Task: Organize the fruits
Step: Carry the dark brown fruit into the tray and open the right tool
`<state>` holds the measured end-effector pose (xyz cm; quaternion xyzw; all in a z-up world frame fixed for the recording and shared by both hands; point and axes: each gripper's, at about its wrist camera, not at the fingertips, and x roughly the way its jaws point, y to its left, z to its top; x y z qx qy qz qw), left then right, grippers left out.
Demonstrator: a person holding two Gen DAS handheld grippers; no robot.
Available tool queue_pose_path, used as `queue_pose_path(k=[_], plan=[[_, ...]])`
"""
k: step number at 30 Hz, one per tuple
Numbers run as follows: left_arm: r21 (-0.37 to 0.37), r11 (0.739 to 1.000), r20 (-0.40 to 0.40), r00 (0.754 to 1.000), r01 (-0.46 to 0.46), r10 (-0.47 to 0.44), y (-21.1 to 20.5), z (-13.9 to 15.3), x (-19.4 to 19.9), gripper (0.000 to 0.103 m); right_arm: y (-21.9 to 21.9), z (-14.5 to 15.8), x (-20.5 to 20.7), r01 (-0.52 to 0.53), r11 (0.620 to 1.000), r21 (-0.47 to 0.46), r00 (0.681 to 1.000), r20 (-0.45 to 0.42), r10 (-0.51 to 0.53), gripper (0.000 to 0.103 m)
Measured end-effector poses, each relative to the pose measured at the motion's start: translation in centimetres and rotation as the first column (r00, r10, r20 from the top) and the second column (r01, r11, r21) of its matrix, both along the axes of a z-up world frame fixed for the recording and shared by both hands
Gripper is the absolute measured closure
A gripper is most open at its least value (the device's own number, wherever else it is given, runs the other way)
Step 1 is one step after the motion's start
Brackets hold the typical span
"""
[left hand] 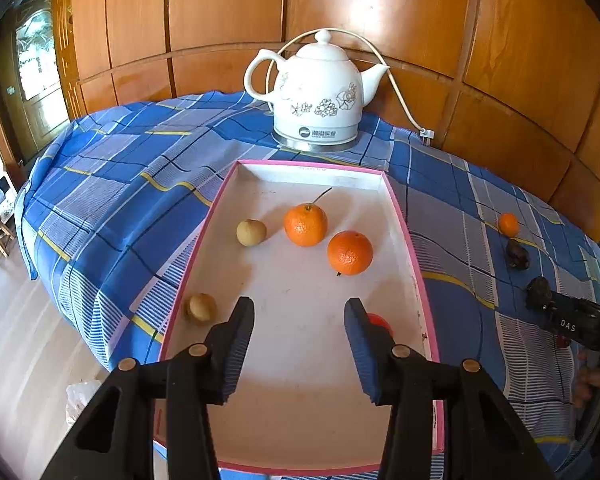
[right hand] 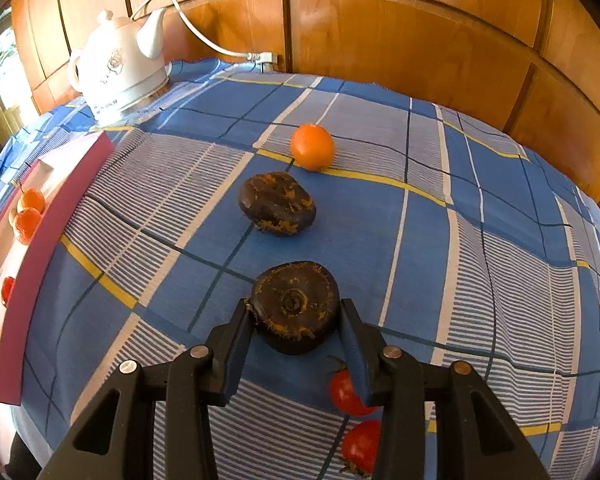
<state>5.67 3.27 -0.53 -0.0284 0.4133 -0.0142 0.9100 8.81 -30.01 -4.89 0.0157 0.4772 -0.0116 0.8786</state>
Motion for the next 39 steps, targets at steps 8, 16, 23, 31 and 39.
queue_pose_path(k=[8,16,23,31,39], plan=[[-0.003,1.0,0.002,1.0,-0.017,0.017,0.6,-0.2,0.1,0.055,2.0,2.5,-0.6,-0.052,0.999,0.001,0.996,0.07,0.052,0.06],[0.0,0.995,0.023,0.995,-0.096,0.096,3.5,0.3,0.7,0.055,8.2,5.8,-1.1,-0.279,0.957,0.085,0.953,0.146,0.265,0.06],[-0.018,0.983,0.038,0.982,-0.185,0.186,6.4,0.5,1.0,0.055,16.7,5.5,-0.5,-0.492,0.857,0.154,0.87,0.12,0.478,0.06],[-0.035,0.981,0.034,0.98,-0.193,0.194,6.8,0.5,1.0,0.055,24.3,2.2,1.9,-0.588,0.782,0.208,0.799,0.0,0.601,0.06],[-0.041,0.981,0.024,0.981,-0.19,0.191,6.6,0.2,1.2,0.055,25.1,0.4,5.2,-0.523,0.843,0.128,0.845,-0.053,0.533,0.059]])
